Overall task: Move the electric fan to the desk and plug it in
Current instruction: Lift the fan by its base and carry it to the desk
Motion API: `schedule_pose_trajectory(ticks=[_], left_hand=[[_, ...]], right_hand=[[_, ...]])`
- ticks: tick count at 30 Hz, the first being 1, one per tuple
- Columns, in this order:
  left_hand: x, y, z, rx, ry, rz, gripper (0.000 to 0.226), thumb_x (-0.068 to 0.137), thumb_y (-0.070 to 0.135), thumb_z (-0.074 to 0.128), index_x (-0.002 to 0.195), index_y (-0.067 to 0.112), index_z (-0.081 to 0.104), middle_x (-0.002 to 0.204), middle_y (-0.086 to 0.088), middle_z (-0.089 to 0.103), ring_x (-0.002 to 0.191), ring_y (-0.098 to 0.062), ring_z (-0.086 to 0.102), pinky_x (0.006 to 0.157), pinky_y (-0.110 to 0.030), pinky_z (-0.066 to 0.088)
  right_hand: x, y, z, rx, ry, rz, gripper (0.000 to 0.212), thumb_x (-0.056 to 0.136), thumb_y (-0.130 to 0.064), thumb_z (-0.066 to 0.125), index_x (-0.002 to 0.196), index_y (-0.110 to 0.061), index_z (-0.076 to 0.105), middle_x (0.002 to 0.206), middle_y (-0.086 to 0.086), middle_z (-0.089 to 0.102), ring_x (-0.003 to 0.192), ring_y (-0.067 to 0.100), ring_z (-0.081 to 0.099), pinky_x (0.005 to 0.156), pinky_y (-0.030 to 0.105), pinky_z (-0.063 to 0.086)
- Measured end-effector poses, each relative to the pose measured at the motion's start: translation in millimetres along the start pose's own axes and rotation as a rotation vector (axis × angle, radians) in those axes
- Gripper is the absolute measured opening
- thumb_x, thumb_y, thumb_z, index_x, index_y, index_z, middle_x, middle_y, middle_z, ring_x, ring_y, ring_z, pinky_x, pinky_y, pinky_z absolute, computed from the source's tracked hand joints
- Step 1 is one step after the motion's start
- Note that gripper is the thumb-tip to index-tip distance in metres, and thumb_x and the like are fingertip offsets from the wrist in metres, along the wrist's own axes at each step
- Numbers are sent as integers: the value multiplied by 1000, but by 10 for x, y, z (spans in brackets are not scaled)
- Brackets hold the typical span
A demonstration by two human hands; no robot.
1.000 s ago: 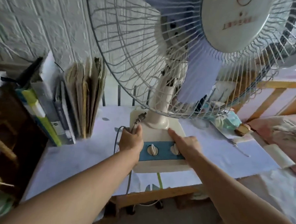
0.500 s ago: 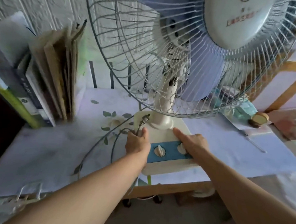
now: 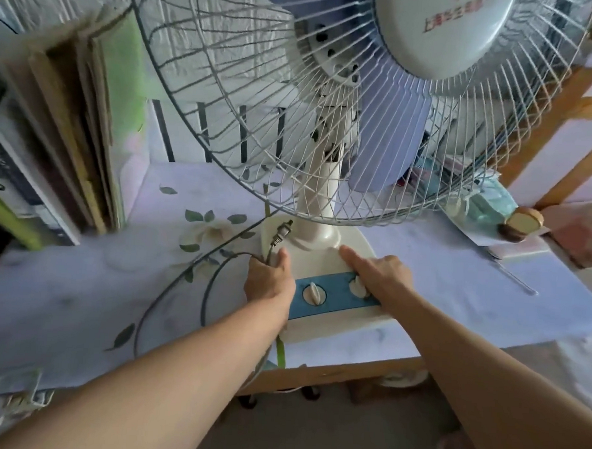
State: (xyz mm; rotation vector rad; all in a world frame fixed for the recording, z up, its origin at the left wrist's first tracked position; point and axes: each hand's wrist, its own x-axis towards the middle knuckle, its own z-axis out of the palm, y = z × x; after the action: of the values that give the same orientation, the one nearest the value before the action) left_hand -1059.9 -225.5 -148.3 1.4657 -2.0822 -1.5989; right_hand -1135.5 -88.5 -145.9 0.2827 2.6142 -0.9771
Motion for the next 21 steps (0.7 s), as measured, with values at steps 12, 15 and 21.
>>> schedule_pose_trajectory(ticks=[12,15,21], left_hand=[[-53,23,-142,396,-50,103,62,92,54,43,116,-1,59,122,-18,63,111,-33,61,87,-38,49],[-32,-5,-152,452,-44,128,62,90,57,45,110,1,63,113,-15,68,101,-32,65,82,-37,52],[-15,-58,-127,392,-18,161,64,84,57,55,113,0,61,116,-16,66,106,-33,64,87,-38,53]], right_hand=[[-72,13,-12,-86,108,-11,80,69,-72,57,112,-5,58,107,12,62,95,31,63,79,37,53],[-93,21,-8,-85,140,-8,79,69,-71,59,115,-6,56,105,10,60,95,30,62,77,36,52],[-75,73,-35,-25,210,-44,77,67,-68,66,111,-6,52,97,8,50,94,29,57,74,34,47]])
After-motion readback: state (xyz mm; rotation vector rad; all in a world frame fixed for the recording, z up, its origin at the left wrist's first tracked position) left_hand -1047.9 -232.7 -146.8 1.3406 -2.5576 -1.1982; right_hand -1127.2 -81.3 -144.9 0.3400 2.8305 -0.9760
